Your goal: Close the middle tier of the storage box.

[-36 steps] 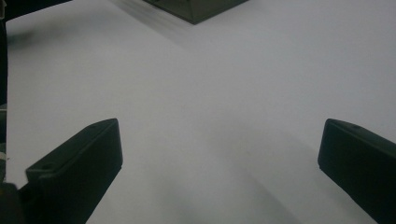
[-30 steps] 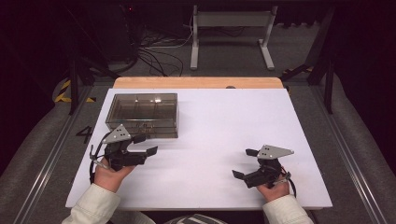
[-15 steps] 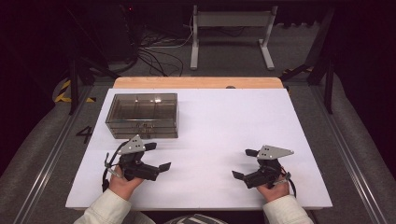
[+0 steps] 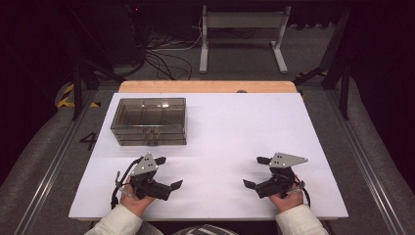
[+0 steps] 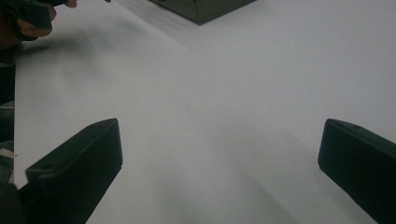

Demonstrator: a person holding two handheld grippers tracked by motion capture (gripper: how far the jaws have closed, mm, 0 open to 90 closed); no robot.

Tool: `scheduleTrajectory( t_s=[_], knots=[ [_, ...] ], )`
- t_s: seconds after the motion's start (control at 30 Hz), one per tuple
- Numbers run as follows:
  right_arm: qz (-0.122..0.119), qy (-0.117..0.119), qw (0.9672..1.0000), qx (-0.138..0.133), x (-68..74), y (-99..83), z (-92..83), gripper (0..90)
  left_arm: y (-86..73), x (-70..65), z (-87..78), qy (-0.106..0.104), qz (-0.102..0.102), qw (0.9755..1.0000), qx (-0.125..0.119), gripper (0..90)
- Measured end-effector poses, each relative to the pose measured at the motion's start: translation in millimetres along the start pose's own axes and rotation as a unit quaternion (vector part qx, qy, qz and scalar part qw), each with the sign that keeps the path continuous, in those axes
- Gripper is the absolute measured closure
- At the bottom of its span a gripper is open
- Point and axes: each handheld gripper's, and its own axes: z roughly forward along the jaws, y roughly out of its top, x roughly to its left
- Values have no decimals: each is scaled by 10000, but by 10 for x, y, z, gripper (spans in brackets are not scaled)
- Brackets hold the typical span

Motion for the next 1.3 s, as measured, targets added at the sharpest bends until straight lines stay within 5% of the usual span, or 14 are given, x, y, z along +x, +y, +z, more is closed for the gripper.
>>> scheduleTrajectory(
  t_s=[0.23, 1.3],
  knots=[
    [-9, 12, 10000, -8, 2, 0, -3, 6, -122, -2, 84, 75, 79, 9998, 146, 0],
    [-55, 93, 9999, -48, 13, 2, -6, 1, -82, 14, 108, 250, 231, 9991, 252, 26]
  ],
)
